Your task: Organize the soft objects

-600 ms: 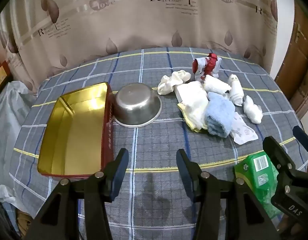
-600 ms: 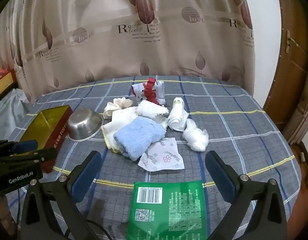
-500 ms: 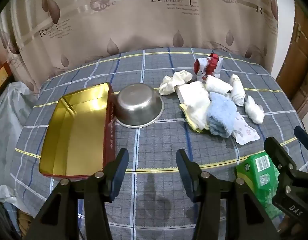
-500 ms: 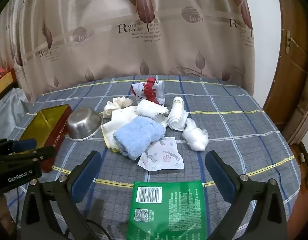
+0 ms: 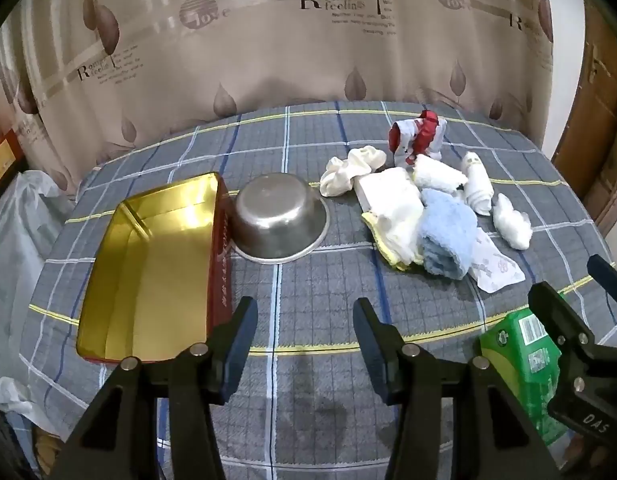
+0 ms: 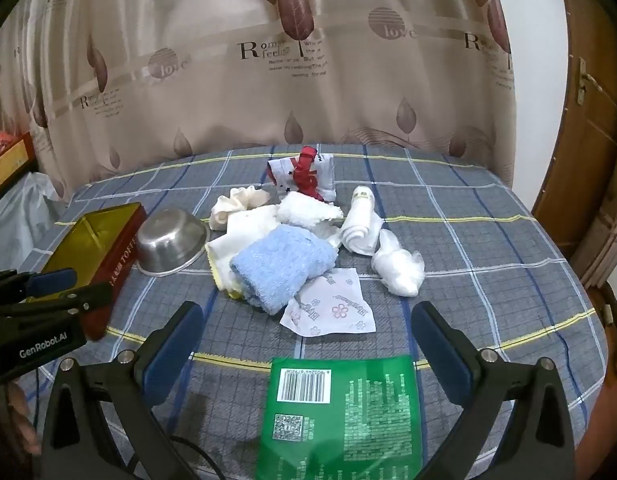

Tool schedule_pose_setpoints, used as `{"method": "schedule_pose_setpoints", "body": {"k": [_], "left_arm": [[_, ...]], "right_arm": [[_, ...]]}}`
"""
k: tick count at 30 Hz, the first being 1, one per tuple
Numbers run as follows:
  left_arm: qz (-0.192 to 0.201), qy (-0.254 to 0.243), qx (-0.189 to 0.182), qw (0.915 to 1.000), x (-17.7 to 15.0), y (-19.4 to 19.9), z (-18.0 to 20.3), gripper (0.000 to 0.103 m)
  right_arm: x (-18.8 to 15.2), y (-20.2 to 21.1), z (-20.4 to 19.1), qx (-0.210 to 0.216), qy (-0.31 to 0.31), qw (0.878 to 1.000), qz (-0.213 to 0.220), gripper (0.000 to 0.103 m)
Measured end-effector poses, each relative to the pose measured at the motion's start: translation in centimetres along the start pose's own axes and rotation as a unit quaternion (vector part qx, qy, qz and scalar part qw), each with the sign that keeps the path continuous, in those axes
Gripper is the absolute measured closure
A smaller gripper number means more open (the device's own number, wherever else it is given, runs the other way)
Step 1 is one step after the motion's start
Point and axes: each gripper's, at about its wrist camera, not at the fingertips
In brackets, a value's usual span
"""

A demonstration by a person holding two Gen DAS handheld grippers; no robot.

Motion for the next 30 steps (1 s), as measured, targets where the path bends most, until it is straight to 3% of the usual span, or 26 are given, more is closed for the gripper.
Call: {"method": "schedule_pose_setpoints", "body": {"k": [4,8,30], "left_arm": [[0.003,-0.005,0.007,1.0,0.07,-0.09,0.01,0.052],[-0.015,-0.004,-0.013,0.9998,-0.12,-0.66,0.29,0.052],[-0.022,0.0,0.004,0.9998,-0.44,-0.54,-0.04,0.052]], "right_arm": [[0.1,0.04,-0.02,0.0,0.0,1.0,0.0,0.0],[0.06,0.09,0.02,0.002,0.0,1.0,0.0,0.0],[-0.21,-0.32,-0.13,0.004,-0.001,1.0,-0.006,0.0]]}}
Point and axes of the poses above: each gripper's, at about its wrist camera, not at the fingertips, and y roughly against the way its jaws point, z to its right, x to its top, and after that the axes turned 10 degrees about -z, right-handed
